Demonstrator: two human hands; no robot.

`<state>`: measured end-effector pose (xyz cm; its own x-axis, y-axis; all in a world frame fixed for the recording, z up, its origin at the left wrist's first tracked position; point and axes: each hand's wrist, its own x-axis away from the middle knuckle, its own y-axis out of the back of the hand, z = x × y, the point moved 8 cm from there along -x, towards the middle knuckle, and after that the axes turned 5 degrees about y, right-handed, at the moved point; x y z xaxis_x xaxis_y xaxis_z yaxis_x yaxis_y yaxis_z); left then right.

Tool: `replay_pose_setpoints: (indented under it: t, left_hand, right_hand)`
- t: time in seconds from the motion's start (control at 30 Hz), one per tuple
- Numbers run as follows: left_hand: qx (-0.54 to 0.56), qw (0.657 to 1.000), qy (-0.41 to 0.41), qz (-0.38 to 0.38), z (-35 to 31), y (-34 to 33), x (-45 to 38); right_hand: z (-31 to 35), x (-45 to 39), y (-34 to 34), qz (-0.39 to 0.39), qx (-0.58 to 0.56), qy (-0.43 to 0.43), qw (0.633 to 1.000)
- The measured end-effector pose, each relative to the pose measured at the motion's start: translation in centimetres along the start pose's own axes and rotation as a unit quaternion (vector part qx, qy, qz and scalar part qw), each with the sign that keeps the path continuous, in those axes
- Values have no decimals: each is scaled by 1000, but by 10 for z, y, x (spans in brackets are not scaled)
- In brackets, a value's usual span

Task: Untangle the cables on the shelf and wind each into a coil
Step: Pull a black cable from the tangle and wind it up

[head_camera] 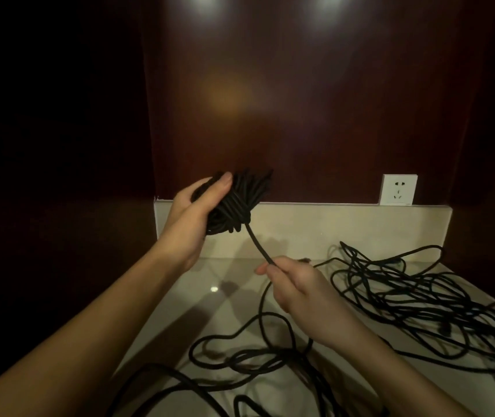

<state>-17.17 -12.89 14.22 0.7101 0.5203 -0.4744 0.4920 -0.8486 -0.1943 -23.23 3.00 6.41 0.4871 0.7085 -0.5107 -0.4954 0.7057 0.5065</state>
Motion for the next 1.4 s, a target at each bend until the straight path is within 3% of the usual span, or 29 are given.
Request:
replay_pose_setpoints:
  t: [0.07, 0.13, 0.23, 0.3, 0.37, 0.4, 0.43, 0.53, 0.6, 0.7, 0.73, 0.87, 0.93, 1.1, 1.23, 1.33, 1.4]
  left_hand:
    - [-53, 998, -28, -36, -6, 1, -1]
    - [-212, 966, -126, -83, -19, 3, -4]
    - [-497, 813, -273, -129, -33, -2, -3]
    - [-605, 717, -326, -115, -32, -11, -2]
    - [-669, 656, -349, -35, -17, -24, -2]
    - [-676, 653, -341, 21, -7, -30, -2]
    - [-670, 667, -316, 74, 2, -32, -1]
    - [-591, 760, -213, 166, 18, -32, -2]
    - [-553, 794, -171, 186, 21, -35, 2]
    - [-560, 789, -148, 205, 23, -48, 9]
    - [-544, 802, -141, 204, 23, -50, 9]
    - [-342, 907, -85, 232, 14, -48, 4]
    - [-262, 937, -49, 225, 10, -44, 2]
    - [-160, 970, 7, 183, 14, -24, -4]
    - [35, 987, 63, 143, 17, -16, -4]
    - [221, 965, 118, 76, 13, -7, -6]
    - [274, 953, 119, 45, 9, 1, -8]
  right_hand:
    - [-1, 3, -2, 6, 9, -10, 1000]
    - [-4, 2, -2, 23, 45, -28, 998]
    - [-18, 5, 2, 62, 127, -64, 988]
    - [-11, 4, 12, 70, 224, -7, 972]
    - [14, -3, 25, 67, 313, 105, 942]
    - [27, -10, 34, 63, 329, 151, 930]
    - [38, -20, 44, 61, 330, 184, 924]
    - [53, -47, 74, 31, 300, 236, 924]
    - [53, -57, 81, 4, 287, 243, 927]
    - [61, -67, 75, -17, 291, 273, 917]
    - [64, -72, 74, -24, 287, 279, 916]
    - [65, -90, 86, -73, 214, 273, 935]
    - [59, -99, 89, -93, 175, 264, 944]
    - [40, -114, 87, -109, 158, 252, 949]
    - [30, -121, 82, -130, 175, 235, 947]
    - [14, -121, 80, -158, 159, 212, 951]
    - [8, -117, 66, -132, 139, 203, 960]
